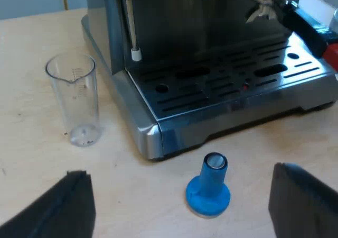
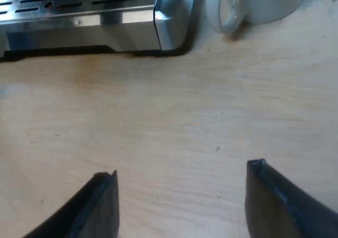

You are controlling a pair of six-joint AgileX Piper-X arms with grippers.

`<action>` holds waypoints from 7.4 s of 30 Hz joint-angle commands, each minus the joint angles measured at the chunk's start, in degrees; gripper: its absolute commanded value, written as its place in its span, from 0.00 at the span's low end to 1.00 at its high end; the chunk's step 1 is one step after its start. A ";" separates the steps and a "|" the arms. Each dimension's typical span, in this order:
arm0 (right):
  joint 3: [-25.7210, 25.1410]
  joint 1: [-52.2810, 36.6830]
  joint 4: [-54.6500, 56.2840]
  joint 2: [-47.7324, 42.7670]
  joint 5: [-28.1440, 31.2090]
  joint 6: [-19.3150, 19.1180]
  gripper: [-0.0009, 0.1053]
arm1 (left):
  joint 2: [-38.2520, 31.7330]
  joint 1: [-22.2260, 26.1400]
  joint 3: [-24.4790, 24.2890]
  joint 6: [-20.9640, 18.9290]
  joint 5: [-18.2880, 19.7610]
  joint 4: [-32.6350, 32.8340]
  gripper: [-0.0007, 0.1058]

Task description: Grind coffee beans and then tamp

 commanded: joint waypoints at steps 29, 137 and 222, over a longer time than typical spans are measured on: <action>-25.46 6.44 7.84 25.48 2.35 -7.10 0.53 | 20.44 -11.04 -5.98 -1.22 9.71 -14.71 0.66; 2.19 62.91 -85.73 68.75 66.49 15.62 0.20 | 38.76 -22.62 -5.51 7.19 10.41 -29.31 0.66; -33.80 50.71 -25.79 81.17 36.15 34.42 0.59 | 24.87 -22.62 5.82 9.90 11.62 -29.84 0.66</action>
